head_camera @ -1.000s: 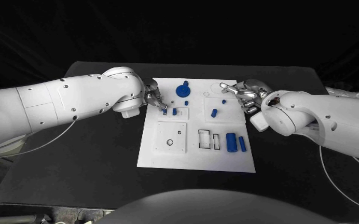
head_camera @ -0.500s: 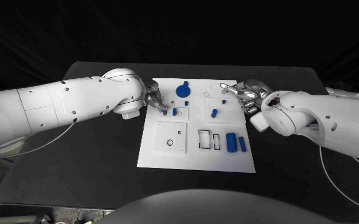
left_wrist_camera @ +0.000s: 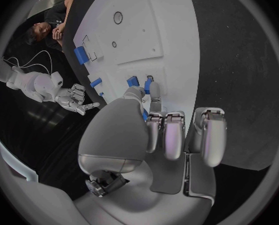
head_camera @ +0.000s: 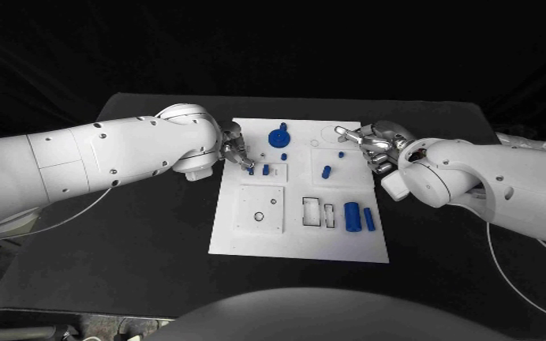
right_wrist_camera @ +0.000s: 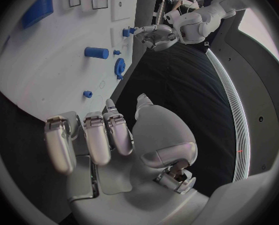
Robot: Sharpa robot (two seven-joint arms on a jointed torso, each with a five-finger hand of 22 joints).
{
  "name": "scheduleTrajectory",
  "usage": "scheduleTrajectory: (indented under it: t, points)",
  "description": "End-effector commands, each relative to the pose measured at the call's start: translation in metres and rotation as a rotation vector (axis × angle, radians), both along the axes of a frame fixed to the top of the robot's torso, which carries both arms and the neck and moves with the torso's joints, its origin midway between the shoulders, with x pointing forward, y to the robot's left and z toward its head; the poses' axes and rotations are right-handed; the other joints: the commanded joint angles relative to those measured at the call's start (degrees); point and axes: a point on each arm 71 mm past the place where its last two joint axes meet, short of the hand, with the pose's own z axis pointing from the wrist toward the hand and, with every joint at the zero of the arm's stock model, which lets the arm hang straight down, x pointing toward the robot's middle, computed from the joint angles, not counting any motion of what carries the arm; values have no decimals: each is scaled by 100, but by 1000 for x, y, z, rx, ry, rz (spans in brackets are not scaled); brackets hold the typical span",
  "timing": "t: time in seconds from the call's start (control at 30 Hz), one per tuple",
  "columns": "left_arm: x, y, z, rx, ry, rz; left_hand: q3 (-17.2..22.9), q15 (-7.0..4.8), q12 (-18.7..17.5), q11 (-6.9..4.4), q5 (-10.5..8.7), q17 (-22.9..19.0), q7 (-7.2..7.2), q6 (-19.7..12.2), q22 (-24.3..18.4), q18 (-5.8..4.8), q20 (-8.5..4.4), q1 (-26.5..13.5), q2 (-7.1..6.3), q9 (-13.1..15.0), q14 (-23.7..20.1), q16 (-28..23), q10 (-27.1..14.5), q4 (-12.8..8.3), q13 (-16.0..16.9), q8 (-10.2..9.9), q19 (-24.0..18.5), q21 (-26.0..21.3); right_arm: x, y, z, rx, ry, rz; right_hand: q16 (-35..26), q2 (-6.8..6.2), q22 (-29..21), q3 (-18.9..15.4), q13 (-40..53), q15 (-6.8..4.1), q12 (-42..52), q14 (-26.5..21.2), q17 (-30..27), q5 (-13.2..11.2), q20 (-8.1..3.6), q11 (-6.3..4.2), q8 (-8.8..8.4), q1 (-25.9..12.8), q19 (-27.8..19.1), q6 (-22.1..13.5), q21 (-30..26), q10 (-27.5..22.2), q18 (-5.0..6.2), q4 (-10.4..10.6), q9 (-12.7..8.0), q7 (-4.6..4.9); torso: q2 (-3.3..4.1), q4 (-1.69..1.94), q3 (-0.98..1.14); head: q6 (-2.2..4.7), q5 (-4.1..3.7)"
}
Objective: Assemble the parts on the task board
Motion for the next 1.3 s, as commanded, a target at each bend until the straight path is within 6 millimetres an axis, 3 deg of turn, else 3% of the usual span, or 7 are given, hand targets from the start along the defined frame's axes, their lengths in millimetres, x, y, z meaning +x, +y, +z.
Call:
scheduleTrajectory:
  t: [0.03, 1.3]
  points:
    - [0, -1, 0, 7, -4, -7, 44, -14, 14, -49, -1, 1508, -30, -13, 1509, -43, 2, 71, -5, 8, 610, 15, 595, 2, 1510, 39, 603, 14, 0, 1, 0, 3, -4, 13, 23, 46, 1506, -34, 1504, 37, -6, 608, 1508, 35, 40, 60, 25, -1, 590, 22, 26, 600, -38, 1, 7, 239, 1, -3, -2, -8, -3]
    - [0, -3, -4, 33, 36, -35, 85, -18, 14, -25, -138, 1508, -3, -69, 1509, -43, -5, 51, -10, 21, 610, 15, 595, 24, 1510, 30, 603, 14, 0, 3, 0, 5, -3, 16, 23, 56, 1506, -47, 1504, 38, -6, 608, 1508, 35, 41, 62, 30, 5, 590, 18, 26, 600, -38, 2, 7, 242, 1, -2, 1, -14, -12]
